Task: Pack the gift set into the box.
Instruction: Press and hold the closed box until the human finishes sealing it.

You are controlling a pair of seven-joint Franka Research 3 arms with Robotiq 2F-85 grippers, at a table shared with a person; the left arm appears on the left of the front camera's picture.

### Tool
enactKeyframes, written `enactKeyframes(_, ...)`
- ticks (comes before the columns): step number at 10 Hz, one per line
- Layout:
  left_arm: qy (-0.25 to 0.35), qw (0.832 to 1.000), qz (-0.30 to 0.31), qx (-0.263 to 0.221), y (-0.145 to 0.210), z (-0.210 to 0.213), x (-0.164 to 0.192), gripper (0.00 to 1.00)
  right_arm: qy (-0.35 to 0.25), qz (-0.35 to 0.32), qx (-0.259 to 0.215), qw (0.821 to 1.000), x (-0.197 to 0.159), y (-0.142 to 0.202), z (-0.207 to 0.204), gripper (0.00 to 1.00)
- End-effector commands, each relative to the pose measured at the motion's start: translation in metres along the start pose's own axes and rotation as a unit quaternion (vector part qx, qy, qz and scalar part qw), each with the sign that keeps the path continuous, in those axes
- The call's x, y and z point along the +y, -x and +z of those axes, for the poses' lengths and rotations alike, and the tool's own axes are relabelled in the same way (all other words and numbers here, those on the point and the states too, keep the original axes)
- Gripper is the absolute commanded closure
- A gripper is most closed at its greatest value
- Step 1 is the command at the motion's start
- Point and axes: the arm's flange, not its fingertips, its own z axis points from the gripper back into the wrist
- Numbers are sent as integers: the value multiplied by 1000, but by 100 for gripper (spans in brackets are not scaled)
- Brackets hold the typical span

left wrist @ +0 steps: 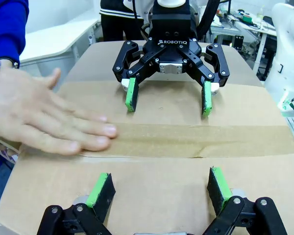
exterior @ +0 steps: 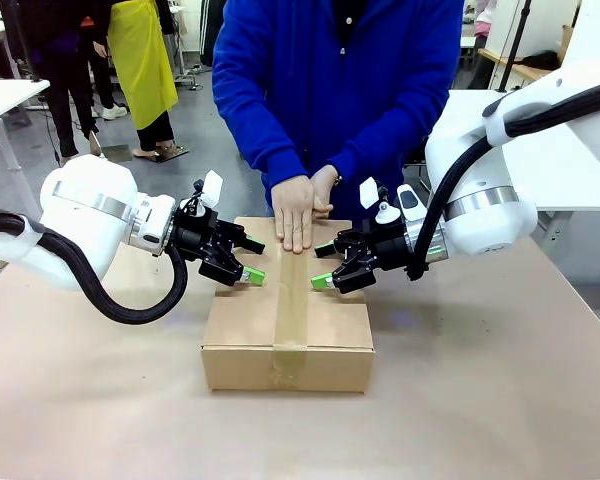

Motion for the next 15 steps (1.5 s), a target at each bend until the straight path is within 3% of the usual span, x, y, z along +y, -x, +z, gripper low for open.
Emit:
enactKeyframes(1,6,1000,2,-1,2,-2,-3,0,7,5,8,1000,2,0,-2,0)
enactKeyframes(9,1,1000,0,-1,0,0,0,0,0,0,0,1000,0,0,0,0)
enactKeyframes(10,73,997,10,-13,-11,5,-4,0,-55,-11,12,998,3,-9,5,0)
enactKeyframes(12,122,992,21,-33,-28,34,-13,0,-93,-44,16,995,6,-19,24,0)
enactKeyframes(13,171,981,57,-73,-31,60,-18,0,-131,-58,-4,990,13,-25,44,0)
enactKeyframes(14,151,967,119,-167,-32,116,-29,0,-128,-77,-85,985,26,-35,97,0)
enactKeyframes(15,68,956,153,-241,-23,168,-40,0,-55,-103,-141,983,39,-38,149,0)
